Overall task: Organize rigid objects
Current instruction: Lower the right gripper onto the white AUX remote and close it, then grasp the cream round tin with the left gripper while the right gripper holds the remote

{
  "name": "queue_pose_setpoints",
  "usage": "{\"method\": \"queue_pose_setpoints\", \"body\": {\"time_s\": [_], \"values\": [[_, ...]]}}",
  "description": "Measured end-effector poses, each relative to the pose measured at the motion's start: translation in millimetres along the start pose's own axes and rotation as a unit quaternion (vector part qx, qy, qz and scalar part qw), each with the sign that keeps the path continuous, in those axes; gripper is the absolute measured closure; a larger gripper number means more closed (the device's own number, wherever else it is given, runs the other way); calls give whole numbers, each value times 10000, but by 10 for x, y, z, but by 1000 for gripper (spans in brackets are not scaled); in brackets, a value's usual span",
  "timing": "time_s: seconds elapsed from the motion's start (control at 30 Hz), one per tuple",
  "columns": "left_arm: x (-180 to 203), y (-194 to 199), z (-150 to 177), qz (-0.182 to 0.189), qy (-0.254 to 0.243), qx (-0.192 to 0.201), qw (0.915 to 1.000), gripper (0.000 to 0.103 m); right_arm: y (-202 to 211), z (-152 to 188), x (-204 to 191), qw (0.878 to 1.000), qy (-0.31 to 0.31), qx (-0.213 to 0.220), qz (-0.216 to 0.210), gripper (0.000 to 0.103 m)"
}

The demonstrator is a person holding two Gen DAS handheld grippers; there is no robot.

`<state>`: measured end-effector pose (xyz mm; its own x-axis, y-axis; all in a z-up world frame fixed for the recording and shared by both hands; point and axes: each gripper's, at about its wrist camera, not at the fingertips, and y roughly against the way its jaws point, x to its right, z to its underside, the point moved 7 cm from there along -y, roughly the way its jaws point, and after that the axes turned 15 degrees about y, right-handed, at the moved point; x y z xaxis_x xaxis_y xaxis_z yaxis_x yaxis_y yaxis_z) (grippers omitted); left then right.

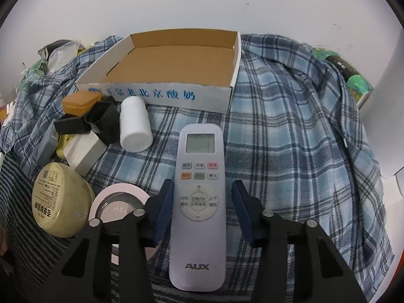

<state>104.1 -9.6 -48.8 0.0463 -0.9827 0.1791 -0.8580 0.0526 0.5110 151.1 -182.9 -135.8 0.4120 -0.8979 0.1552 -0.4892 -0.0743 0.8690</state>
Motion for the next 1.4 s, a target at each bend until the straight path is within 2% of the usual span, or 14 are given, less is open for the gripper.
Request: {"method": "queue_pose_setpoints", "body": {"time_s": [0.3,0.37,0.43,0.5,0.57,0.7,0.83,0.93,1.1,1.23,1.4], "values": [[32,7,21,2,-72,-17,10000,0,-23,4,-44,9998,165,-27,92,64],[43,20,23,30,-88,-22,10000,0,79,-20,-16,9996,119,213,139,64],[61,28,28,71,-106,-51,9999,0,254,-70,16,9975,150,592,360,64],[88,9,52,168,-124,-220,9995,0,440,-122,28,9933,240,958,608,64],[145,-31,118,358,-187,-563,9976,0,539,-152,28,9913,272,1119,640,64],[288,-153,313,641,-417,-1235,9894,0,497,-125,74,9953,49,921,307,64],[408,-275,550,793,-519,-1710,9807,1,434,-105,103,9959,16,817,395,64],[390,-346,584,696,-433,-1721,9817,4,454,-99,87,9958,64,845,338,64],[450,-423,694,933,-452,-2052,9732,7,441,-102,44,9959,159,829,326,64],[573,-424,839,1184,-702,-2379,9615,10,405,-88,45,9965,145,766,307,64],[542,-447,862,1041,-648,-2412,9627,26,399,-88,58,9965,142,757,323,64]]}}
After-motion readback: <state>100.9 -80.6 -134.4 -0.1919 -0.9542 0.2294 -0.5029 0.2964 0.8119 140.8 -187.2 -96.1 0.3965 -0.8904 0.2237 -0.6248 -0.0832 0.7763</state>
